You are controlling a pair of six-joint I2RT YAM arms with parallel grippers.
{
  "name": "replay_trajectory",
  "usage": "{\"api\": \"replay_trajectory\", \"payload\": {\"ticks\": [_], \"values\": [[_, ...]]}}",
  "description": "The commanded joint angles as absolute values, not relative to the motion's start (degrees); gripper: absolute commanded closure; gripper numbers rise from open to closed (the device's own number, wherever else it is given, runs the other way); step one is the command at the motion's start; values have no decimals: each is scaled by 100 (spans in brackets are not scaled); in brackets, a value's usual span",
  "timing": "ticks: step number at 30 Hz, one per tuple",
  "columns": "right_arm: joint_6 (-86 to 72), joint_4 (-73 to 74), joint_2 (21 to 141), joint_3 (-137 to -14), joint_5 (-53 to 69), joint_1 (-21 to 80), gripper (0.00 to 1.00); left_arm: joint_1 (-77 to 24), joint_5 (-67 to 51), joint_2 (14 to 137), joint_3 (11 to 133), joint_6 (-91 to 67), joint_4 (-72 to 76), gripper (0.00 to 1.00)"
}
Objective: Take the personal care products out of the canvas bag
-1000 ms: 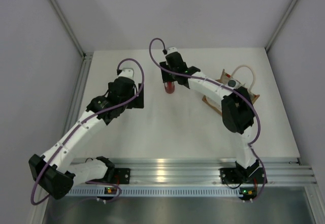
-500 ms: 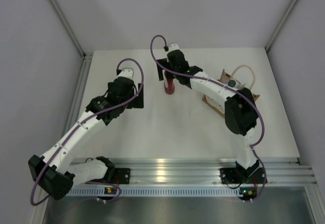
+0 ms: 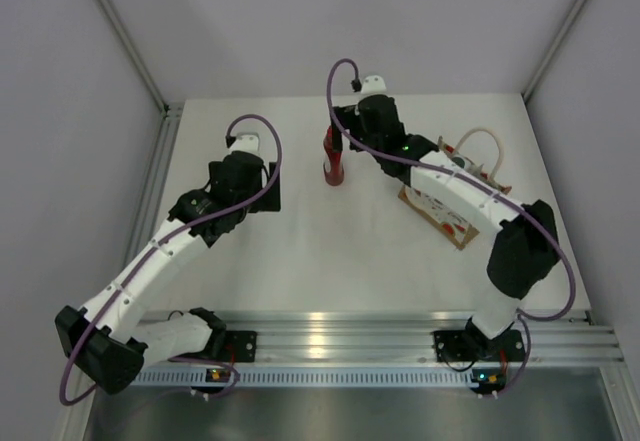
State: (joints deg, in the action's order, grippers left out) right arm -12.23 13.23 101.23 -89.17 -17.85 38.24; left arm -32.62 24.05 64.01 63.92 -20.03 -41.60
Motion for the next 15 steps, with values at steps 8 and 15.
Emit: {"api": "replay_trajectory", "payload": {"ticks": [8,15], "values": [[-2415,2143,8500,-8271,-1340,3121,0,-3261,2883,6117,6354,-2136,-4096,2],[-3225,3023,7762,-7788,-3435,2839,1,-3261,2655,6214,6372,-2083,-4087,2]]}}
